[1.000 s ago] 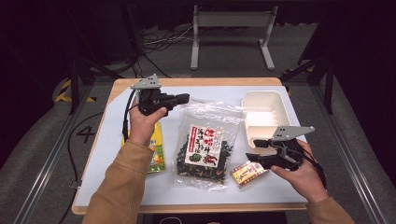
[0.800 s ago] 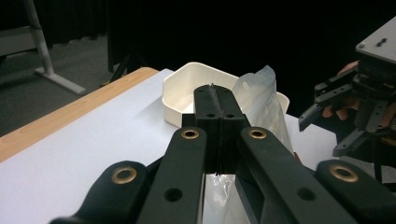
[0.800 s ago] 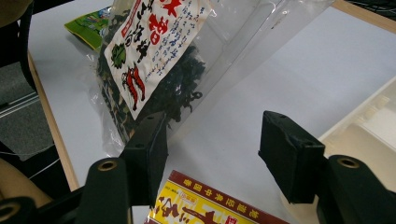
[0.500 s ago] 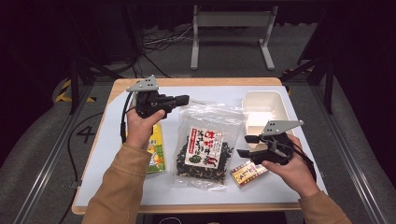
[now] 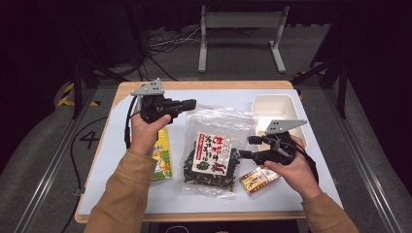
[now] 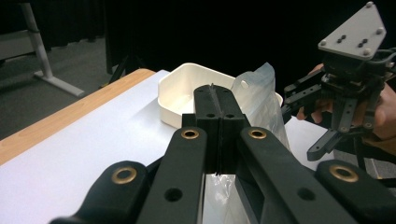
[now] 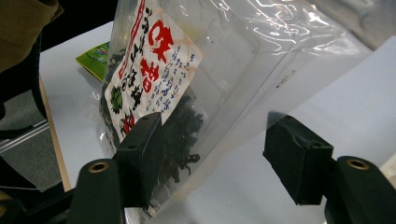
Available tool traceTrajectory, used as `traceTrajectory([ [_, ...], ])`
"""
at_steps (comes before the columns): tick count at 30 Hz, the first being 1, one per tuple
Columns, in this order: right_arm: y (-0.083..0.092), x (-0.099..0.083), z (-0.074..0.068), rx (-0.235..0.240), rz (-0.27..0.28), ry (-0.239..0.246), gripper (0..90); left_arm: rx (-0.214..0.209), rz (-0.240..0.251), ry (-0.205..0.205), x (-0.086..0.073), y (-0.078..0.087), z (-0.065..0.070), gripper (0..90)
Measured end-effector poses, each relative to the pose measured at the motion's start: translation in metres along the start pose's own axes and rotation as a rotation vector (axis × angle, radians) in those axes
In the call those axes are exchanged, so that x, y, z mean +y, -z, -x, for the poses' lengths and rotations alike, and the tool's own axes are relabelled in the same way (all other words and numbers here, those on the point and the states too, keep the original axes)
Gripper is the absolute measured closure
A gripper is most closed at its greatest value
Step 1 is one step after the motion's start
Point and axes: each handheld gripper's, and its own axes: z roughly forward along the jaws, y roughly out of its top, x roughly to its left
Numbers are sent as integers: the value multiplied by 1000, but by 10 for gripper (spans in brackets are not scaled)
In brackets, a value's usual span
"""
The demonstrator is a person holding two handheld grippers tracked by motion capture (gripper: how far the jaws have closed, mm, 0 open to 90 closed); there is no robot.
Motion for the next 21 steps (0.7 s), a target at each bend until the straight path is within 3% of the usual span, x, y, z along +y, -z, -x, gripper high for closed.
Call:
traceTrajectory([
  [7,-11,3,4,22,10,-19,399,-4,3,-3,0,1,2,900],
  [13,-17,3,7,60,25,-34,548,1,-4,-12,2,2,3,900],
  [17,-19,4,6,83,30,-30,581,6,-7,-15,1,2,3,900],
  [21,-18,7,3,142,40,-16,721,4,-2,2,-1,2,1,900],
])
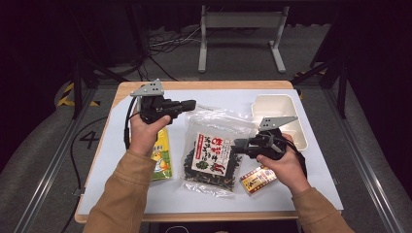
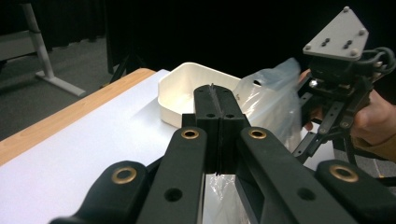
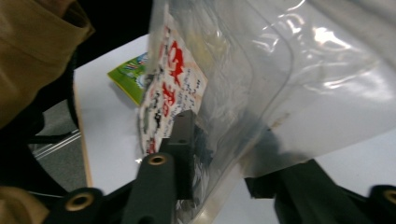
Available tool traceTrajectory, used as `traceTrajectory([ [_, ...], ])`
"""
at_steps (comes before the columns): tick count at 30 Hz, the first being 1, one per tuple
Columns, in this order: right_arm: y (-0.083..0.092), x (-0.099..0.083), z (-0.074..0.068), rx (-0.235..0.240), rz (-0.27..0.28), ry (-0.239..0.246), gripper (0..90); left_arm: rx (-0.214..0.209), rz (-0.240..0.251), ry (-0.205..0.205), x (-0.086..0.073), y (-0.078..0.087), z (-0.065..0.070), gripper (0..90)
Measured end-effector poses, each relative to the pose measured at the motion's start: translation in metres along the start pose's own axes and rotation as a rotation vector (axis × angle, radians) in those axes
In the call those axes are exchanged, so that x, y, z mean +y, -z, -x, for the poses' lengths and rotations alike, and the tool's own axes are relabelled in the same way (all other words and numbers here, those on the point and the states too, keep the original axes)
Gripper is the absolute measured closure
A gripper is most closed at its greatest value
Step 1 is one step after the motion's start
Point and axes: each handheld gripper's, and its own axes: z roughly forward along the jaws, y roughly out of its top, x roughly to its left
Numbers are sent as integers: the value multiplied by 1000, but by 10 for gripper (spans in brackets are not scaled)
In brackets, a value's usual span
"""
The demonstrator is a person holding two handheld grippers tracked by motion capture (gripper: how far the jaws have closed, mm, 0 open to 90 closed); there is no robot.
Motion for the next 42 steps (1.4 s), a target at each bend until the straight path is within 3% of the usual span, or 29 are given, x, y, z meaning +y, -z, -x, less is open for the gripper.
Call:
traceTrajectory([
  [4,1,2,-4,28,-1,5,781,-1,3,0,0,2,-1,900],
  [10,3,4,-11,25,5,-12,807,-9,3,-1,1,3,-1,900],
  [15,7,4,-11,39,27,-24,815,-46,19,22,2,9,0,900],
  [19,11,5,-12,46,33,-24,818,-9,0,12,2,12,3,711],
  [20,13,6,-13,46,32,-22,818,0,-9,6,2,14,4,711],
  [22,17,7,-14,38,33,-17,819,-2,-27,10,1,16,5,604],
  [26,26,10,-16,21,37,-9,819,25,-65,-20,-1,21,11,499],
  [32,36,15,-20,-8,43,10,819,40,-81,-16,-6,29,13,477],
  [34,39,18,-21,-12,46,13,819,79,-132,-21,-11,30,13,475],
  [42,50,27,-23,-48,46,24,819,121,-215,2,-23,31,14,466],
])
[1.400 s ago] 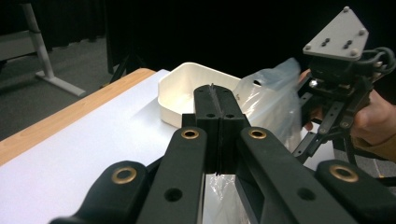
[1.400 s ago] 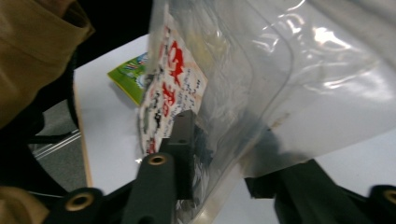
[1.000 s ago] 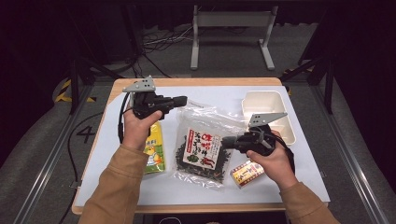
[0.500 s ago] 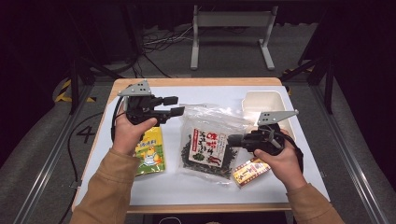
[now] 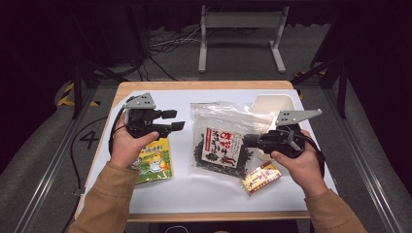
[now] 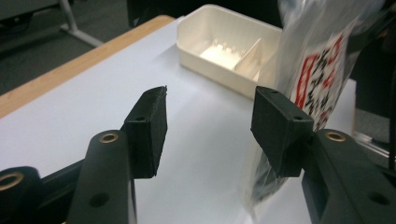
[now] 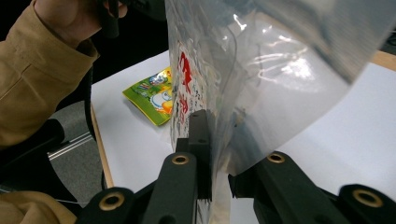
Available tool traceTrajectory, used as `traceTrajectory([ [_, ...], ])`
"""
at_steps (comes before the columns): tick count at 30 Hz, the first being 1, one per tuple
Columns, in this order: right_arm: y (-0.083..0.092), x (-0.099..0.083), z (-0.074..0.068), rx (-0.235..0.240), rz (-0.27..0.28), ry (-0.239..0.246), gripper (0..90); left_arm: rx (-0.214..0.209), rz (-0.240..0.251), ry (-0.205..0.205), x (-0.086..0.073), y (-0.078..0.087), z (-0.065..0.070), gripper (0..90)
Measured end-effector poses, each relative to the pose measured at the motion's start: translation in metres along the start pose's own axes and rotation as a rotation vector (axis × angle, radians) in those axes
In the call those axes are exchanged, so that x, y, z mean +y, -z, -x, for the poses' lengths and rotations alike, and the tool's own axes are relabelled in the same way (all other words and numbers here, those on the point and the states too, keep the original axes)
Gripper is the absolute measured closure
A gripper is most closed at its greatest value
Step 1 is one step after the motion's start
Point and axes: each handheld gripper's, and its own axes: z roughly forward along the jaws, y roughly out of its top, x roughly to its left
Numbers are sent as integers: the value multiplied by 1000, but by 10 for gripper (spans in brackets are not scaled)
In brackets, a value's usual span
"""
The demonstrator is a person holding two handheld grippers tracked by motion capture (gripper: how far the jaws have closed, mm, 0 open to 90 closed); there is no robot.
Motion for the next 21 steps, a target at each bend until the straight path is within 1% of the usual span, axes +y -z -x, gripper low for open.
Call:
traceTrajectory([
  [2,4,4,-1,-13,0,6,819,26,-35,19,-5,-1,-1,465],
  [4,7,7,-1,-24,3,12,819,43,-63,29,-9,-2,-2,462],
  [5,9,9,0,-30,6,11,819,33,-81,42,-12,-4,-4,456],
  [6,9,9,0,-30,6,11,819,33,-81,42,-12,-4,-4,447],
  [7,11,11,0,-37,10,14,818,34,-93,50,-14,-5,-7,447],
  [11,16,17,2,-62,0,27,819,53,-151,82,-23,-9,-12,442],
  [12,18,19,2,-71,-2,33,818,58,-162,82,-25,-9,-13,439],
  [13,19,21,2,-78,-2,34,819,56,-162,82,-26,-10,-14,436],
  [14,20,22,3,-83,-2,37,819,46,-160,92,-29,-10,-15,431],
  [16,22,25,4,-94,0,40,819,49,-164,112,-32,-10,-17,429],
  [17,23,26,5,-100,2,39,818,54,-166,111,-34,-9,-18,429],
  [18,23,27,5,-106,3,40,818,52,-166,125,-36,-9,-18,429],
  [21,25,29,6,-115,6,39,818,56,-173,123,-39,-9,-19,406],
])
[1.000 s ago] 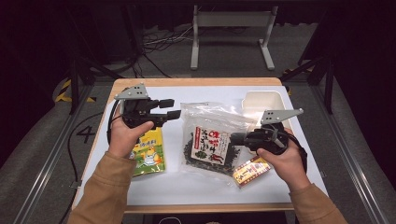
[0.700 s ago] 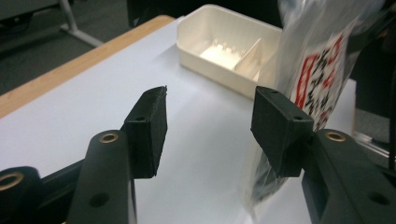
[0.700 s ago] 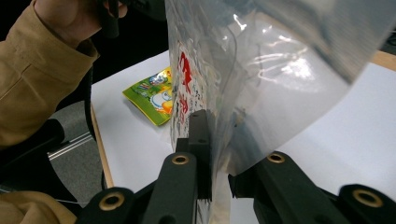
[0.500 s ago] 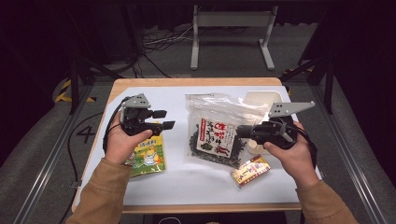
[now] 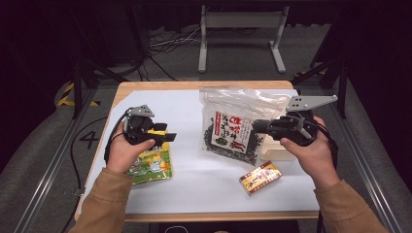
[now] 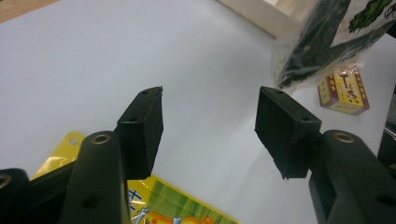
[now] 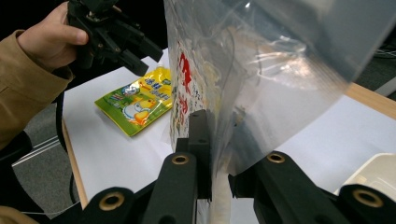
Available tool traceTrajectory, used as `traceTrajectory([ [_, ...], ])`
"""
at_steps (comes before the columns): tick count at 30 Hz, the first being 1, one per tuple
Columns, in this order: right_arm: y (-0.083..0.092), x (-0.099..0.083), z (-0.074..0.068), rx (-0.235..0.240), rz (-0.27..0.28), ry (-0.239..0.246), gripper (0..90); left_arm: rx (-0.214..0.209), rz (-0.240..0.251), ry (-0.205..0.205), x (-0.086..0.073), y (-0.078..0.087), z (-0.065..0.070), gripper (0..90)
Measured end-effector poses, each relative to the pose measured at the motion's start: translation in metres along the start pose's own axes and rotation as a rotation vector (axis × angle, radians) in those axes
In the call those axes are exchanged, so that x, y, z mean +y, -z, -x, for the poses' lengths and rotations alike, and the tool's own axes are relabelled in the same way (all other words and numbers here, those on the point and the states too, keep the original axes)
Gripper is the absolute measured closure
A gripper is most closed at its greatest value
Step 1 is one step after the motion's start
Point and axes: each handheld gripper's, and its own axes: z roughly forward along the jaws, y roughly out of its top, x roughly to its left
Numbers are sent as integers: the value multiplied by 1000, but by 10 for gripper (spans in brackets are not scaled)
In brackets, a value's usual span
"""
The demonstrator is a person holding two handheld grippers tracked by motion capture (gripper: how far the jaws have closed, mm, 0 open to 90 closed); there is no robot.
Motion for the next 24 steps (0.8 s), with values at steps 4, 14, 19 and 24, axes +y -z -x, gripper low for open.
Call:
traceTrajectory([
  [4,3,7,-1,-33,8,11,817,1,-6,19,-8,-1,-4,390],
  [14,10,22,3,-55,23,16,817,32,-35,33,-17,-1,-10,388],
  [19,14,29,7,-74,33,19,817,39,-42,35,-19,-2,-12,387],
  [24,18,36,11,-89,42,22,817,39,-42,50,-21,-2,-14,388],
])
